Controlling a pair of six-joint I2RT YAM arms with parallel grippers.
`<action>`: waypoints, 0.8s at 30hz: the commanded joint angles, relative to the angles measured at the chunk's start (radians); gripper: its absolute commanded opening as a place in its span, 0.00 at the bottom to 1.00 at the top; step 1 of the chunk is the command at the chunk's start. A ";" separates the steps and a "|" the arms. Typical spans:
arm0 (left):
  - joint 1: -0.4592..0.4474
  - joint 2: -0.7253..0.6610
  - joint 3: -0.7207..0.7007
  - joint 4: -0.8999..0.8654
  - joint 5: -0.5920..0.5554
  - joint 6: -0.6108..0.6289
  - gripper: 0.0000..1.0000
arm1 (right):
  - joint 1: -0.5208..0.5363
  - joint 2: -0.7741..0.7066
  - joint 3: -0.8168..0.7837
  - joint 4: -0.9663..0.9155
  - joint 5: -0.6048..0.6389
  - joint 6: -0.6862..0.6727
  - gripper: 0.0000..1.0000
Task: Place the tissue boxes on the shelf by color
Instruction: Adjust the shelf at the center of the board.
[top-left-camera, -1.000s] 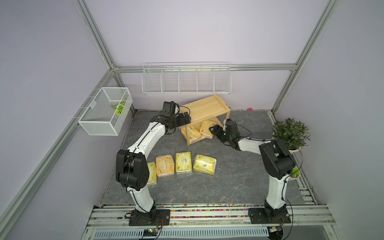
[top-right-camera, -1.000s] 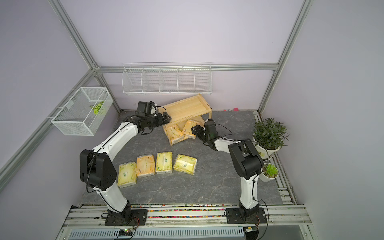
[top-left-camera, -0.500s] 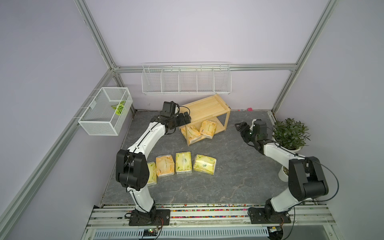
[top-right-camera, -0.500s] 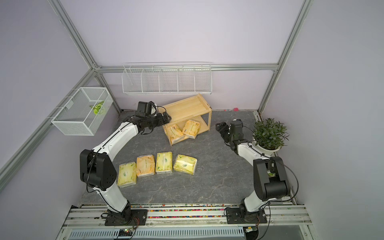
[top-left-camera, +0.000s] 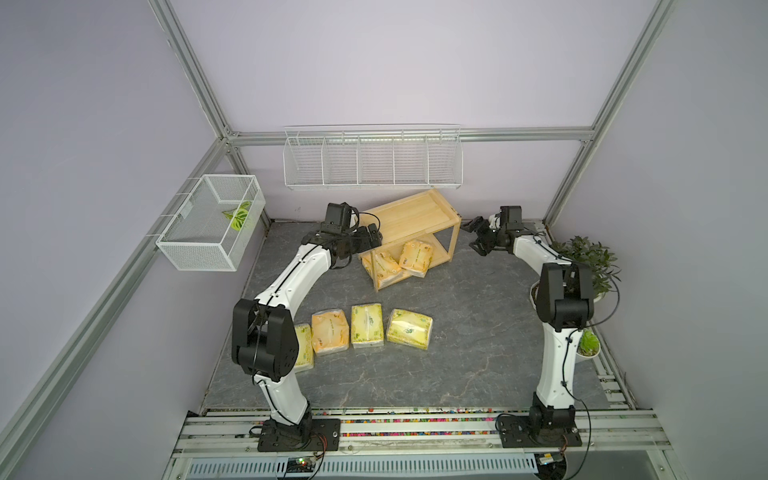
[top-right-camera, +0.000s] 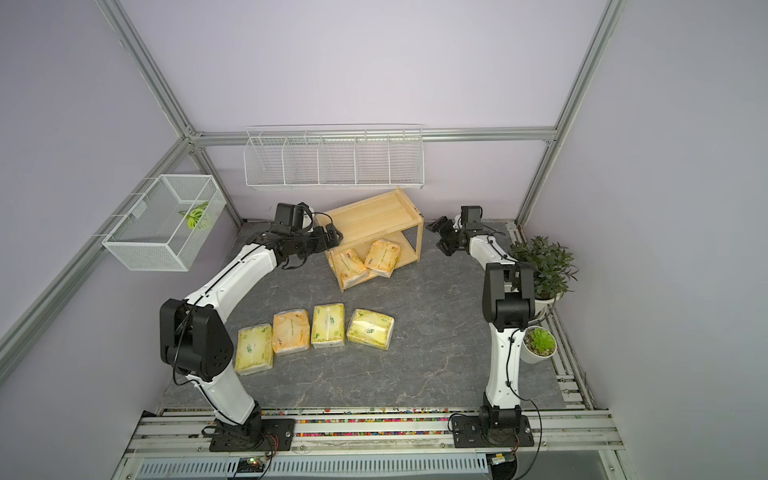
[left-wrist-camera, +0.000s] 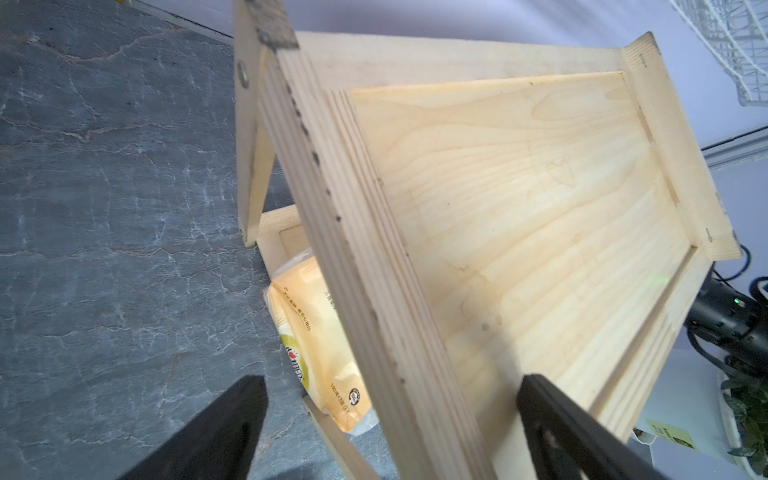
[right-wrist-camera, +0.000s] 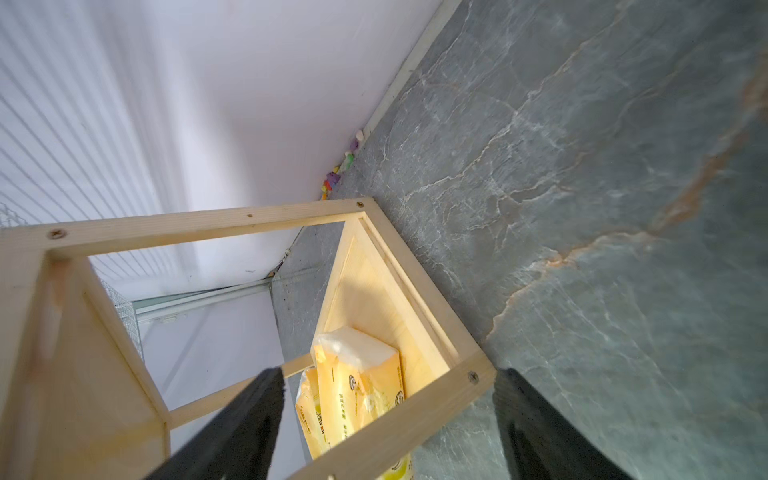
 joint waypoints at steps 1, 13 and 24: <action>-0.005 -0.009 0.006 -0.033 -0.001 0.004 1.00 | -0.003 0.064 0.138 -0.114 -0.138 -0.037 0.84; -0.004 0.031 0.040 -0.050 0.031 0.032 1.00 | 0.018 0.106 0.218 -0.215 -0.343 -0.202 0.83; -0.006 0.029 0.040 -0.055 0.060 0.046 1.00 | 0.053 -0.095 -0.100 -0.117 -0.372 -0.277 0.81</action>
